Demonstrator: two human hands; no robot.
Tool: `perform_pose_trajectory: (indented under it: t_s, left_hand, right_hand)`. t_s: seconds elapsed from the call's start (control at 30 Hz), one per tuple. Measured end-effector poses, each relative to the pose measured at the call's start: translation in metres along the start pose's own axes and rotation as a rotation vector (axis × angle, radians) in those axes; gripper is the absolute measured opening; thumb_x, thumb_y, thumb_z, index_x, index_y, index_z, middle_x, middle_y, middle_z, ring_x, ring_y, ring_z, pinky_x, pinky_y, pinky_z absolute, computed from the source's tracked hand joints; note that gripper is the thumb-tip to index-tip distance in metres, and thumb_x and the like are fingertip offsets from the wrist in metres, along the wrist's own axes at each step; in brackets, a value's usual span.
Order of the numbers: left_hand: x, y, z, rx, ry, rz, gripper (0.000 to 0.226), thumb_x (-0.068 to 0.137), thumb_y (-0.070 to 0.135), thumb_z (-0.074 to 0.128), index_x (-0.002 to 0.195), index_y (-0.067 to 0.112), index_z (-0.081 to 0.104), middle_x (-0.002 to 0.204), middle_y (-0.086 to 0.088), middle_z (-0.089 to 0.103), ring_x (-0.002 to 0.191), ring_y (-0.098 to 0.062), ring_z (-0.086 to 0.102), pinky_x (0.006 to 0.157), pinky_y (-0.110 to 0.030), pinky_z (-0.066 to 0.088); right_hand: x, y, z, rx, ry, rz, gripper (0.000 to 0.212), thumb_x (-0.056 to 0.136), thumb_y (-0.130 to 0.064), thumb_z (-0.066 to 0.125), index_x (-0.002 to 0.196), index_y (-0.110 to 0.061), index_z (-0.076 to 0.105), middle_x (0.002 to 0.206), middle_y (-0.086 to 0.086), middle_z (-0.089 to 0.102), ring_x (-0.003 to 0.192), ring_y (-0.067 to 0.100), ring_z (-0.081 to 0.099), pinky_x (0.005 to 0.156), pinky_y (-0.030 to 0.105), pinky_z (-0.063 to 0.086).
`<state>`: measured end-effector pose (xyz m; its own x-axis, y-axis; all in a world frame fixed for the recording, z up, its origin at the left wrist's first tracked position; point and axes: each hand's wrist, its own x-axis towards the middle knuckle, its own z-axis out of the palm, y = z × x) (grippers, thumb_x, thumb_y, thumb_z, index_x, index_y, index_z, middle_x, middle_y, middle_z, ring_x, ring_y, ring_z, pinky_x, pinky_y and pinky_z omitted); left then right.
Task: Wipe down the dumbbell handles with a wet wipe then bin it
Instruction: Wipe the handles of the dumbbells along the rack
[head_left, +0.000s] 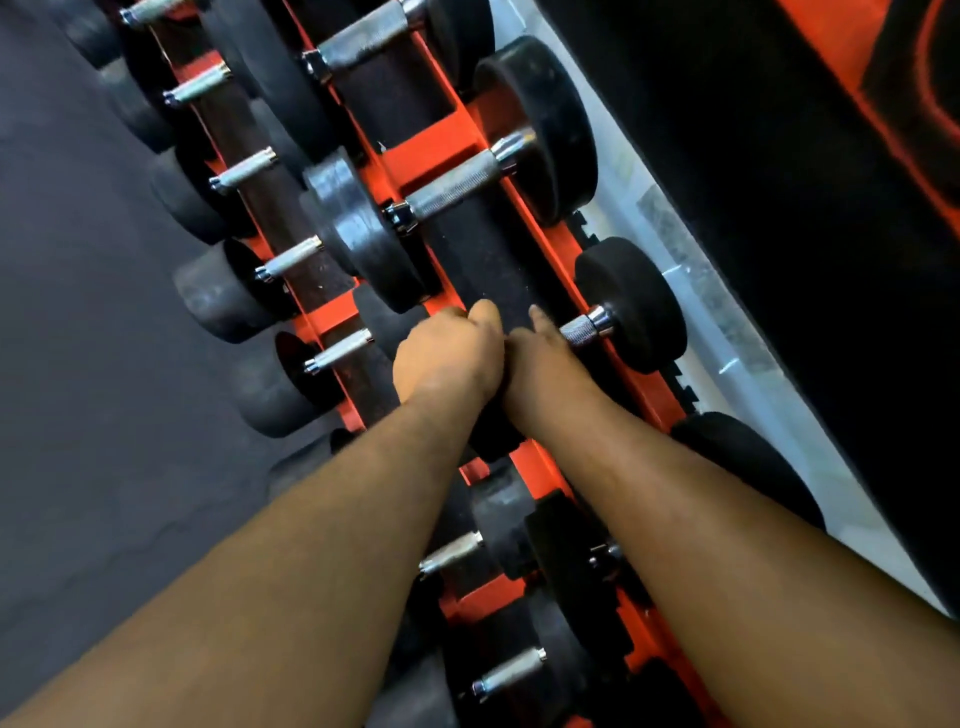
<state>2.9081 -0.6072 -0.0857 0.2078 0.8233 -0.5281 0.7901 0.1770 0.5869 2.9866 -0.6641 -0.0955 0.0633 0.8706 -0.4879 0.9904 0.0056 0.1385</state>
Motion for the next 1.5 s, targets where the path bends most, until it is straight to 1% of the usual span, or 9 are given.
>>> perform_pose_trajectory:
  t_s: [0.2,0.33,0.5,0.67,0.87,0.97,1.1,1.37,1.5]
  left_hand:
    - [-0.001,-0.007,0.008,0.038,0.085,0.056,0.043,0.096,0.042,0.037,0.094,0.015,0.071,0.108,-0.019,0.07,0.104,-0.041,0.062,0.078,-0.038,0.038]
    - [-0.001,-0.004,0.008,-0.004,0.104,0.059,0.042,0.095,0.042,0.039,0.088,0.014,0.069,0.097,-0.016,0.071,0.097,-0.039,0.063,0.076,-0.036,0.039]
    - [-0.008,-0.003,0.007,-0.047,0.12,0.046,0.039,0.094,0.043,0.041,0.08,0.015,0.066,0.087,-0.012,0.07,0.088,-0.036,0.062,0.076,-0.038,0.047]
    - [-0.013,-0.002,0.009,-0.063,0.152,0.047,0.038,0.092,0.042,0.04,0.072,0.017,0.061,0.082,-0.009,0.068,0.084,-0.034,0.061,0.074,-0.036,0.045]
    - [-0.011,-0.001,0.007,-0.066,0.159,0.037,0.039,0.092,0.041,0.04,0.075,0.015,0.062,0.082,-0.011,0.067,0.084,-0.036,0.06,0.071,-0.036,0.042]
    - [-0.011,-0.001,0.008,-0.066,0.149,0.048,0.037,0.092,0.042,0.039,0.082,0.018,0.065,0.086,-0.009,0.068,0.087,-0.035,0.061,0.074,-0.037,0.046]
    - [-0.009,-0.003,0.009,-0.042,0.141,0.064,0.031,0.094,0.04,0.04,0.096,0.021,0.065,0.098,-0.011,0.07,0.094,-0.035,0.059,0.078,-0.039,0.044]
    - [-0.005,-0.007,0.009,-0.008,0.093,0.069,0.038,0.093,0.043,0.04,0.112,0.024,0.067,0.11,-0.013,0.071,0.107,-0.038,0.061,0.091,-0.043,0.047]
    - [-0.004,-0.009,0.009,-0.009,0.068,0.065,0.034,0.094,0.043,0.041,0.111,0.023,0.063,0.111,-0.012,0.069,0.108,-0.039,0.061,0.09,-0.043,0.044]
  right_hand:
    - [-0.053,0.008,0.05,-0.252,0.138,0.003,0.05,0.095,-0.011,0.03,0.141,-0.006,0.05,0.143,0.017,0.051,0.141,0.038,0.04,0.121,0.06,0.019]
    - [-0.009,0.008,0.016,-0.074,0.084,-0.022,0.044,0.091,-0.013,0.025,0.111,-0.01,0.065,0.105,0.01,0.065,0.114,0.036,0.058,0.119,0.046,0.026]
    - [-0.015,0.011,0.004,-0.012,0.061,-0.02,0.033,0.092,-0.011,0.04,0.115,-0.016,0.063,0.11,0.004,0.063,0.11,0.027,0.055,0.119,0.047,0.024]
    - [-0.062,0.018,0.054,-0.145,0.211,0.032,0.058,0.099,-0.02,0.035,0.155,-0.007,0.028,0.156,0.016,0.035,0.149,0.035,0.025,0.121,0.059,0.015]
    - [-0.01,0.019,0.01,-0.046,0.181,0.062,0.033,0.096,-0.014,0.035,0.115,-0.021,0.062,0.099,0.003,0.064,0.104,0.025,0.059,0.124,0.054,0.008]
    - [-0.032,0.023,0.027,-0.083,0.255,0.098,0.037,0.097,-0.017,0.04,0.131,-0.016,0.055,0.122,0.01,0.06,0.123,0.031,0.051,0.121,0.059,0.012]
    - [-0.075,0.025,0.059,-0.127,0.334,0.125,0.063,0.102,-0.02,0.036,0.158,-0.005,0.012,0.165,0.021,0.012,0.153,0.036,0.009,0.118,0.063,0.016]
    - [-0.019,0.027,0.021,0.014,0.281,0.172,0.029,0.089,-0.008,0.04,0.111,-0.011,0.059,0.105,0.009,0.061,0.115,0.033,0.056,0.124,0.053,0.012]
    - [-0.056,0.022,0.043,-0.063,0.344,0.266,0.053,0.1,-0.023,0.031,0.15,-0.006,0.035,0.155,0.018,0.037,0.149,0.035,0.025,0.123,0.053,0.016]
